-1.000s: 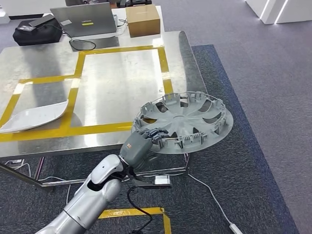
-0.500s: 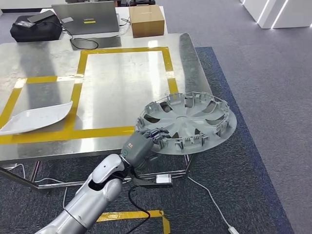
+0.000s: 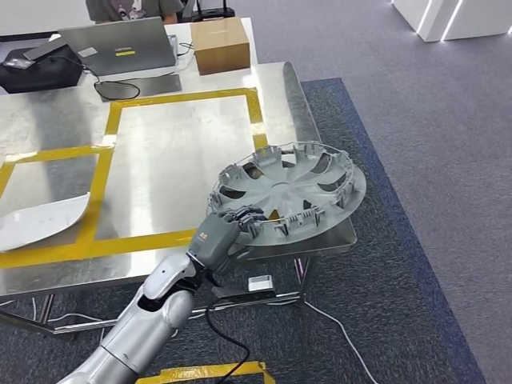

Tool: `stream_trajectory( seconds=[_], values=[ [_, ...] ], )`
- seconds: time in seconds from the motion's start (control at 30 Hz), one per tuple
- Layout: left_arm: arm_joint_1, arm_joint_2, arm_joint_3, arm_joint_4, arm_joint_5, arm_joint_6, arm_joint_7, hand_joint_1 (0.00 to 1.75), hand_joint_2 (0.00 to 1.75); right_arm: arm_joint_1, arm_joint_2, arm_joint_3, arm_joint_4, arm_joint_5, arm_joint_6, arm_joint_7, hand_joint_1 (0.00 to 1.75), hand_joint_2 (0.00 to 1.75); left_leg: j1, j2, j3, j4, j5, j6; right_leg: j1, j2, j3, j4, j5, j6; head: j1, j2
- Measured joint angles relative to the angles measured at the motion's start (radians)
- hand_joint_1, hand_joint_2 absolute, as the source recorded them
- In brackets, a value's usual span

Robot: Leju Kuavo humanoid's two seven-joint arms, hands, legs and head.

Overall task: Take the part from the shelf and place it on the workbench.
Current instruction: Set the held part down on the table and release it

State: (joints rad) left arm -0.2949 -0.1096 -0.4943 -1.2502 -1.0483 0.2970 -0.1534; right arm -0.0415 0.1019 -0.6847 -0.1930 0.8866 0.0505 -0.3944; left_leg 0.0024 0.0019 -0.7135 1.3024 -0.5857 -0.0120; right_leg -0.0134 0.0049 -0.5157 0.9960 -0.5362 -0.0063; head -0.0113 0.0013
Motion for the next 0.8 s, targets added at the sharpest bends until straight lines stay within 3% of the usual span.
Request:
stream_trajectory(
  seconds=[0.03,0.1,0.13,0.17,0.23,0.3,0.37,0.4,0.47,0.5,0.53,0.57,0.63,0.67,0.7,0.8],
  values=[
    [0.002,0.001,0.001,0.002,0.0,0.0,0.0,1.75,1.75,0.002,0.0,0.0,0.0,0.0,0.0,0.0,0.0,1.75,-0.001,0.0,-0.011,-0.022,0.044,0.004,0.002,0.002,0.016,0.0,-0.013,0.001,0.0,0.0],
    [0.003,0.001,0.003,0.004,0.0,0.0,0.0,1.75,1.75,0.005,0.001,0.0,0.001,0.0,0.0,0.0,0.0,1.75,-0.006,-0.001,0.008,-0.137,0.154,0.021,0.003,0.004,0.047,-0.002,-0.039,0.003,0.002,0.0],
    [0.003,0.002,0.004,0.005,0.0,0.0,0.0,1.75,1.75,0.005,0.003,0.0,0.002,0.0,0.0,0.0,0.0,1.75,-0.011,-0.002,0.024,-0.187,0.186,0.032,0.003,0.005,0.057,-0.004,-0.05,0.007,0.006,0.0],
    [0.003,0.002,0.005,0.006,0.0,-0.001,0.0,1.75,1.75,0.005,0.004,0.0,0.002,0.0,0.0,0.0,0.0,1.75,-0.017,-0.002,0.04,-0.224,0.192,0.043,0.001,0.005,0.062,-0.009,-0.059,0.013,0.006,0.0],
    [0.002,0.001,0.006,0.006,0.0,-0.001,0.0,1.75,1.75,0.003,0.006,0.0,0.002,0.001,0.0,-0.001,0.0,1.75,-0.025,-0.001,0.066,-0.262,0.161,0.056,-0.002,0.003,0.078,-0.012,-0.06,0.027,0.003,0.0],
    [0.0,-0.002,0.006,0.006,0.0,0.0,0.0,1.75,1.75,0.0,0.007,0.0,0.001,0.001,0.001,-0.001,0.0,1.75,-0.02,-0.004,0.103,-0.295,0.137,0.061,-0.002,-0.001,0.074,0.026,-0.042,0.039,-0.001,0.0],
    [-0.001,-0.005,0.007,0.006,0.0,-0.001,0.002,1.75,1.75,-0.004,0.007,0.0,0.001,0.001,0.001,-0.001,0.0,1.75,-0.012,-0.005,0.141,-0.312,0.125,0.065,-0.003,-0.002,0.013,0.127,-0.027,0.049,0.003,0.0],
    [-0.001,-0.005,0.007,0.006,-0.002,-0.003,0.008,1.75,1.75,-0.006,0.007,0.0,0.001,0.001,0.001,-0.001,0.0,1.75,-0.01,-0.004,0.157,-0.316,0.115,0.066,-0.004,-0.002,-0.031,0.186,-0.037,0.053,0.004,-0.001],
    [-0.001,-0.006,0.009,0.009,-0.008,-0.013,0.033,1.75,1.75,-0.005,0.007,0.0,0.001,0.001,0.001,-0.001,0.0,1.75,-0.007,-0.005,0.188,-0.317,0.093,0.065,-0.005,-0.002,-0.118,0.261,-0.102,0.061,0.004,0.0],
    [-0.001,-0.006,0.011,0.011,-0.011,-0.018,0.044,1.75,1.75,-0.004,0.007,0.0,0.001,0.001,0.001,-0.001,0.0,1.75,-0.005,-0.007,0.206,-0.317,0.078,0.062,-0.006,-0.002,-0.15,0.265,-0.136,0.064,0.005,0.0],
    [0.0,-0.006,0.014,0.014,-0.01,-0.021,0.051,1.75,1.75,-0.002,0.007,0.0,0.001,0.001,0.001,-0.001,0.0,1.75,-0.002,-0.008,0.225,-0.317,0.062,0.059,-0.007,-0.003,-0.17,0.245,-0.15,0.068,0.005,0.0],
    [0.0,-0.006,0.018,0.019,-0.006,-0.021,0.051,1.75,1.75,-0.002,0.006,0.0,0.001,0.001,0.001,0.0,0.0,1.75,0.001,-0.009,0.246,-0.317,0.046,0.055,-0.007,-0.004,-0.178,0.203,-0.129,0.07,0.005,0.0],
    [0.001,-0.005,0.026,0.03,0.003,-0.022,0.046,1.75,1.75,0.002,0.006,0.0,0.002,0.002,0.001,0.0,0.0,1.75,0.004,-0.009,0.283,-0.315,0.011,0.044,-0.007,-0.012,-0.178,0.103,0.003,0.07,0.006,0.0],
    [0.001,-0.005,0.03,0.036,0.008,-0.022,0.043,1.75,1.75,0.002,0.006,0.0,0.003,0.002,0.002,0.001,0.0,1.75,0.003,-0.009,0.294,-0.315,-0.004,0.037,-0.005,-0.015,-0.174,0.071,0.063,0.063,0.006,0.0],
    [0.001,-0.004,0.034,0.04,0.01,-0.021,0.04,1.75,1.75,0.003,0.006,0.0,0.003,0.002,0.002,0.002,0.0,1.75,0.002,-0.009,0.301,-0.317,-0.014,0.03,-0.002,-0.017,-0.171,0.058,0.102,0.053,0.005,0.0],
    [-0.004,-0.005,0.045,0.042,0.014,-0.019,0.034,1.75,1.75,0.002,0.006,0.0,0.003,0.002,0.002,0.002,0.0,1.75,0.002,-0.008,0.304,-0.309,-0.012,0.012,-0.002,-0.013,-0.156,0.051,0.101,0.028,0.003,0.0]
  ],
)
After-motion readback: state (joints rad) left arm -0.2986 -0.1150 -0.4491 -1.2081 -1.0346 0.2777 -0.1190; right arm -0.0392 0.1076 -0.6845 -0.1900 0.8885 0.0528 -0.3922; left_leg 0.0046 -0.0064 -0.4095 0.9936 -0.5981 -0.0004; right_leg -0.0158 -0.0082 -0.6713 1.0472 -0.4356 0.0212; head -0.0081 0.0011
